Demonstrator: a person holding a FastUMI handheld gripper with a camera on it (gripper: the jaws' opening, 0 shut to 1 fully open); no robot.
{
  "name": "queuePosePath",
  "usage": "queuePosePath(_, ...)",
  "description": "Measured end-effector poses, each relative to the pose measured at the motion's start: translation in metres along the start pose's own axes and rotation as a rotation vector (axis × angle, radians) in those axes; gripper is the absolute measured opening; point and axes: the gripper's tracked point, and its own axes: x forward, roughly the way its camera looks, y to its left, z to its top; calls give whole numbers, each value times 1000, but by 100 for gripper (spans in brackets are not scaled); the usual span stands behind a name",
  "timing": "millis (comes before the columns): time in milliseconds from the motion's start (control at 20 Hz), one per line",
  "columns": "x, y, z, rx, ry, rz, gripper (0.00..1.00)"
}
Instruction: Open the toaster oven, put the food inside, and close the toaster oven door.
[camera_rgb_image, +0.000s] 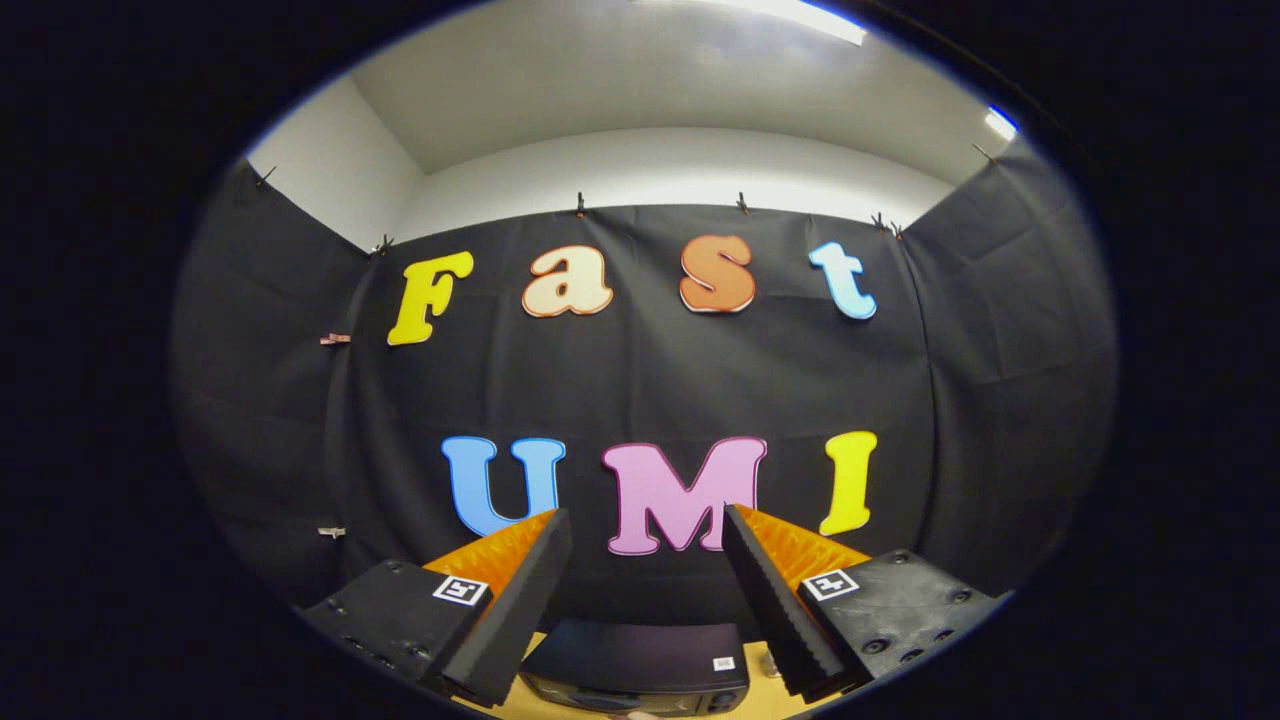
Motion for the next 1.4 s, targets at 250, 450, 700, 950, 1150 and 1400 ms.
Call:
queuePosePath(250, 19, -1, -109, -76, 96, -49, 98)
queuePosePath(450, 23, 20, -185, -53, 162, -37, 99)
queuePosePath(700, 23, 27, -264, 6, 234, -59, 98)
queuePosePath(950, 18, 37, -330, 27, 324, -49, 98)
queuePosePath(1150, 18, 26, -371, 39, 395, -95, 99)
queuePosePath(1400, 19, 17, -398, -7, 453, -162, 97)
